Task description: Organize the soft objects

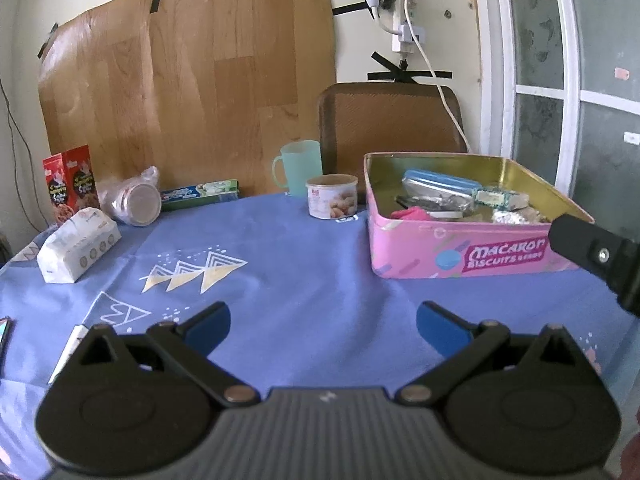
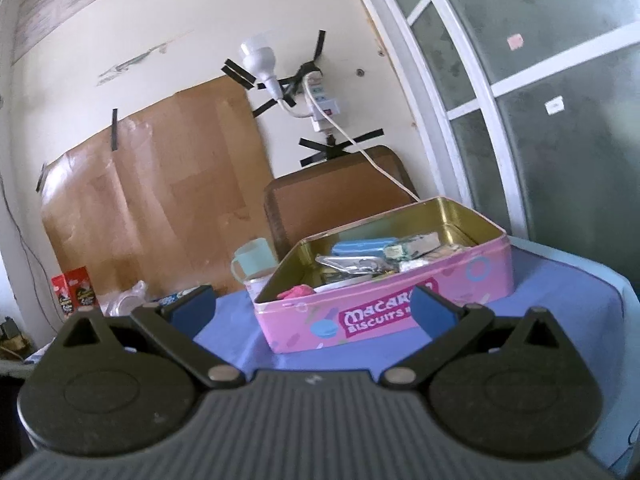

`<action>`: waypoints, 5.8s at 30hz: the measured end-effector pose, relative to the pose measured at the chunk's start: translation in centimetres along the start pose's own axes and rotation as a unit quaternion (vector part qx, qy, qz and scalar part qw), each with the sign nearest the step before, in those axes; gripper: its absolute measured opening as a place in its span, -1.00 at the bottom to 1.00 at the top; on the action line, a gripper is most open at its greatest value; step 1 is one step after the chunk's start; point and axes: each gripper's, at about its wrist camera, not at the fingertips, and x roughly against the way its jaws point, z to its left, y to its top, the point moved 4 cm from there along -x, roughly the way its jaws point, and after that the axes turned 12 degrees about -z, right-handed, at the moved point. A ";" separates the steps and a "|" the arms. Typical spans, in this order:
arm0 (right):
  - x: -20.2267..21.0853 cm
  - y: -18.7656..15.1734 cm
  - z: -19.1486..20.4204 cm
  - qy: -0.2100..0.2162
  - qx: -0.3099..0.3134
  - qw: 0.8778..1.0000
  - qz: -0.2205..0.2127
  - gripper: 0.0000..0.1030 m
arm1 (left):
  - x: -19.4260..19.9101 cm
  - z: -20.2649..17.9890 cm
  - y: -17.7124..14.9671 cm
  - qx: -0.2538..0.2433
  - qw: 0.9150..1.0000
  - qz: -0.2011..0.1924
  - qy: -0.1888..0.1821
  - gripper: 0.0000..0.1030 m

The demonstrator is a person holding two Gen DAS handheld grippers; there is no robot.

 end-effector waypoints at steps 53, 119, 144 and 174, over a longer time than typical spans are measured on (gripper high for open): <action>-0.8 -0.9 1.0 0.022 0.001 0.998 0.059 1.00 | -1.3 0.0 -1.3 -0.009 0.999 0.037 0.016 1.00; -0.4 -0.3 0.7 0.001 0.007 1.000 0.030 1.00 | 0.2 0.7 -0.1 0.000 1.000 0.002 0.018 1.00; -0.8 -1.1 0.4 -0.002 -0.004 0.999 0.053 1.00 | -1.5 0.1 -2.0 0.000 0.997 0.072 0.019 1.00; -1.3 -1.5 -0.1 -0.004 -0.018 0.997 0.073 1.00 | -2.3 -0.9 -3.2 -0.022 0.994 0.109 0.010 1.00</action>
